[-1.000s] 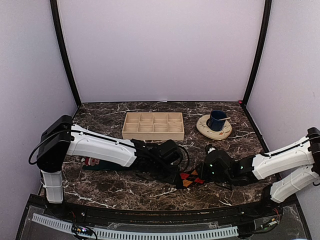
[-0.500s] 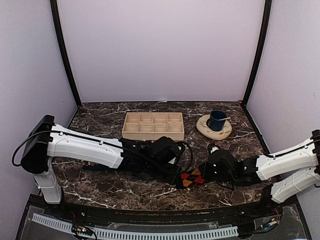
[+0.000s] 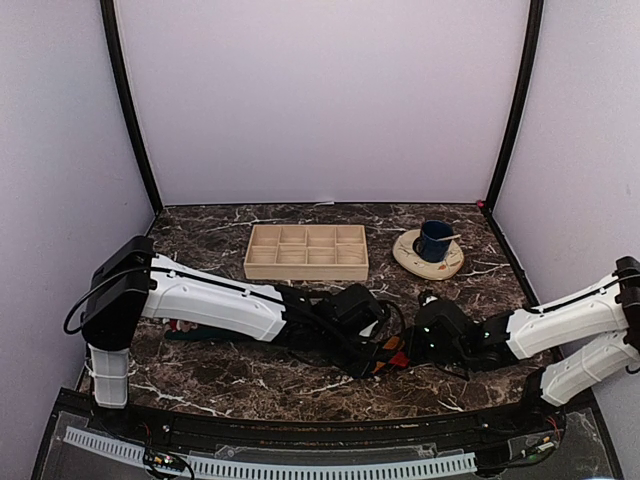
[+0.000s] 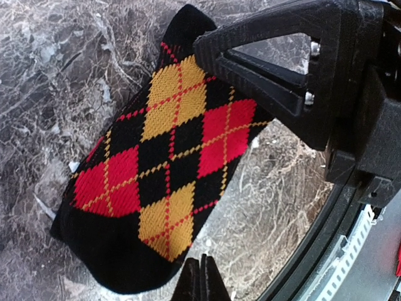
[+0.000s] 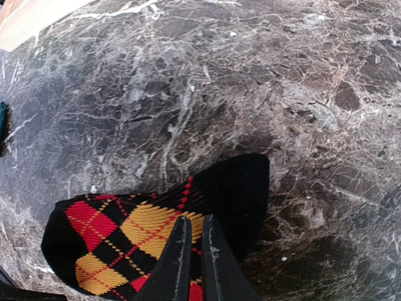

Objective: Roll the socks
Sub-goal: Rotate the sock at the center of the board.

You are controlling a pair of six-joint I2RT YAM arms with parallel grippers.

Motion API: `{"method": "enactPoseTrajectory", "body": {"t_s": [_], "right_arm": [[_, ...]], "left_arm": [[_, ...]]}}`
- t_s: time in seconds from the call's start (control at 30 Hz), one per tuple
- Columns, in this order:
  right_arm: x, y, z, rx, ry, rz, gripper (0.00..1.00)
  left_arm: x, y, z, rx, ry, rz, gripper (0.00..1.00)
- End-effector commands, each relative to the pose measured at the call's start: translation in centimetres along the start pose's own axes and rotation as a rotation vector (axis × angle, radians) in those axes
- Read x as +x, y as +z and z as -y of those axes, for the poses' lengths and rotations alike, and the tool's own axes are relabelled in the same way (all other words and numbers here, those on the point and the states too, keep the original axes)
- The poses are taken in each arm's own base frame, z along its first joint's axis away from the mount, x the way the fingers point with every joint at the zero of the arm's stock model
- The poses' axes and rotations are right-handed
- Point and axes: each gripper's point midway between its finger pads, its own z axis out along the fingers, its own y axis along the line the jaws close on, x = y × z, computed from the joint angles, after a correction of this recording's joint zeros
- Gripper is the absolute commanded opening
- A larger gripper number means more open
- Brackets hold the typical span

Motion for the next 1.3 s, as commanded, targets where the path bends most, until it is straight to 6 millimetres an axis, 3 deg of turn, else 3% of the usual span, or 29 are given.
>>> {"method": "enactPoseTrajectory", "body": {"t_s": [0.0, 0.3, 0.53, 0.8, 1.27], "right_arm": [[0.4, 0.7, 0.6, 0.007, -0.008, -0.017, 0.06], [2.1, 1.3, 0.6, -0.004, -0.001, -0.090, 0.04], [3.4, 1.0, -0.1, -0.026, -0.005, -0.136, 0.03], [4.8, 0.5, -2.3, -0.049, -0.017, -0.166, 0.05], [7.2, -0.4, -6.1, -0.105, -0.044, -0.203, 0.17]], "left_arm": [[0.2, 0.0, -1.3, -0.015, -0.047, -0.042, 0.00], [1.6, 0.7, -4.6, -0.019, -0.168, -0.089, 0.00], [1.4, 1.1, -6.9, -0.016, -0.223, -0.085, 0.00], [0.5, 0.4, -9.9, -0.063, -0.242, -0.074, 0.00], [0.0, -1.5, -14.9, -0.171, -0.229, -0.085, 0.00]]}}
